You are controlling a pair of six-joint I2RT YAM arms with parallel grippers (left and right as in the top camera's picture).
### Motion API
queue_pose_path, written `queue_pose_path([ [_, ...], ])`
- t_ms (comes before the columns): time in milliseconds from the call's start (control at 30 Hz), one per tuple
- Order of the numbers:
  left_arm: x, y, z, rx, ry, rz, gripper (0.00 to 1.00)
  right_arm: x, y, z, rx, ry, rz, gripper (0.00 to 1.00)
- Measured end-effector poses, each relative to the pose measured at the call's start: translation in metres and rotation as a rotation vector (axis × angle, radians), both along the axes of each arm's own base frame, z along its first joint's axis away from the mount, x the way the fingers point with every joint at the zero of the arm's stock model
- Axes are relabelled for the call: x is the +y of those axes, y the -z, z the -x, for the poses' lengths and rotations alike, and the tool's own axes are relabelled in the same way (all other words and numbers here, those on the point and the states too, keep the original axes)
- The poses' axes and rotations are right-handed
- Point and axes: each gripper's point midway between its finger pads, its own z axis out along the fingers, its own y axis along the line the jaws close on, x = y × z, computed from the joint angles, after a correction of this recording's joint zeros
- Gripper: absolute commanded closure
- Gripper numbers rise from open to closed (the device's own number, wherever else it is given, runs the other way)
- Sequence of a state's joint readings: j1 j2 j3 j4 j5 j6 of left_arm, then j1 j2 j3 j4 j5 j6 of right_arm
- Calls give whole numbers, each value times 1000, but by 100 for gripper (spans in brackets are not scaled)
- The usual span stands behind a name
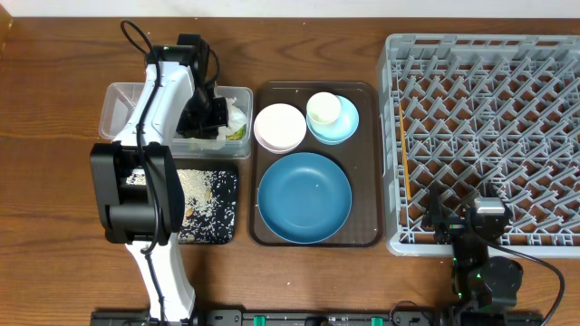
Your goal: Sort waste into correct bins and load items into the dishwasher rack
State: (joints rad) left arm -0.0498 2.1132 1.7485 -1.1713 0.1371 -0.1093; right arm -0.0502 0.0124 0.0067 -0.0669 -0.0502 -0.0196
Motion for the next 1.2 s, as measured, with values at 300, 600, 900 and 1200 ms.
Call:
queue_pose_path([
  [300,2,-1,10,39,34,-9,94,0,0,0,0,0,0,1],
  [600,2,-7,0,0,47,-11,69,0,0,0,0,0,0,1],
  [900,2,-82,-42,-176,-15,-17,66,0,0,0,0,0,0,1],
  [1200,-55,-133,-36,-231,-31,136,63,0,0,0,0,0,0,1],
])
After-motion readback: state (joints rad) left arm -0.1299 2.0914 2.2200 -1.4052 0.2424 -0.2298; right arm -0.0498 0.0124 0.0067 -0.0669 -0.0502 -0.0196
